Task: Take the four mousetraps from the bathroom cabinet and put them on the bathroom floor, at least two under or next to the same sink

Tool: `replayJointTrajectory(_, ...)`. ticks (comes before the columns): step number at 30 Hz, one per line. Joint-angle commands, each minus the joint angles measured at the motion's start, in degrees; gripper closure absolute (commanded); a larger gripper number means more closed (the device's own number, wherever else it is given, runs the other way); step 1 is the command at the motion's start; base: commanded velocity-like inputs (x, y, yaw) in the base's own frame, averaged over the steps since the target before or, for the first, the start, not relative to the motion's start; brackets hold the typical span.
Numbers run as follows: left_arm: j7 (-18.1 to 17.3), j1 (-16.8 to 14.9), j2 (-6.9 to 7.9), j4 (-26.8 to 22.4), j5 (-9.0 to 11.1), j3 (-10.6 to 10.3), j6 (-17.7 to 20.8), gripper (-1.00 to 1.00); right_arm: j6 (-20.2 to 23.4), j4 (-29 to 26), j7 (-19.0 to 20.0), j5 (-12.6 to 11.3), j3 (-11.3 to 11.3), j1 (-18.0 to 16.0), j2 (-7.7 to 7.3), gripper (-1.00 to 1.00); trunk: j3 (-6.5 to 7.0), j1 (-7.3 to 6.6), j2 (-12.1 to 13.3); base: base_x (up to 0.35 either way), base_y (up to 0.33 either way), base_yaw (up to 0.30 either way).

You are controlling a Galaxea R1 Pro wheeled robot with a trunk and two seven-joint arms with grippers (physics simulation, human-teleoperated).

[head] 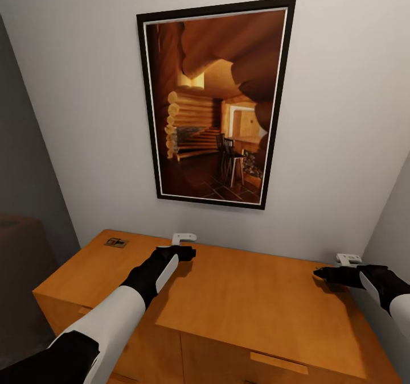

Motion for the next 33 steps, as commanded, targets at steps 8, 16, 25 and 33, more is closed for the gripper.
replayJointTrajectory(8,0.49,-0.05,0.0,-0.06,0.6,-0.2,0.2,-1.0,0.31,-0.1,-0.33,0.26,0.01,-0.02,-0.1,-1.0,-0.09,0.01,-0.07,0.0,0.0,0.0)
replayJointTrajectory(16,0.49,-0.02,0.0,-0.06,0.6,-0.2,0.2,-1.0,0.28,-0.1,-1.74,0.47,0.05,-0.02,-0.11,-1.0,-0.45,0.45,-0.87,0.0,0.0,0.0)
replayJointTrajectory(25,0.49,0.03,0.0,-0.06,0.6,-0.2,0.19,-1.0,0.28,-0.1,-1.99,0.47,0.06,-0.02,-0.11,-1.0,-1.17,1.33,-2.48,0.0,0.0,0.0)
replayJointTrajectory(33,0.49,0.04,0.0,-0.06,0.61,-0.2,0.2,-1.0,0.28,-0.1,-2.01,0.52,0.06,-0.02,-0.11,-1.0,-1.17,1.33,-2.48,0.0,0.0,0.0)
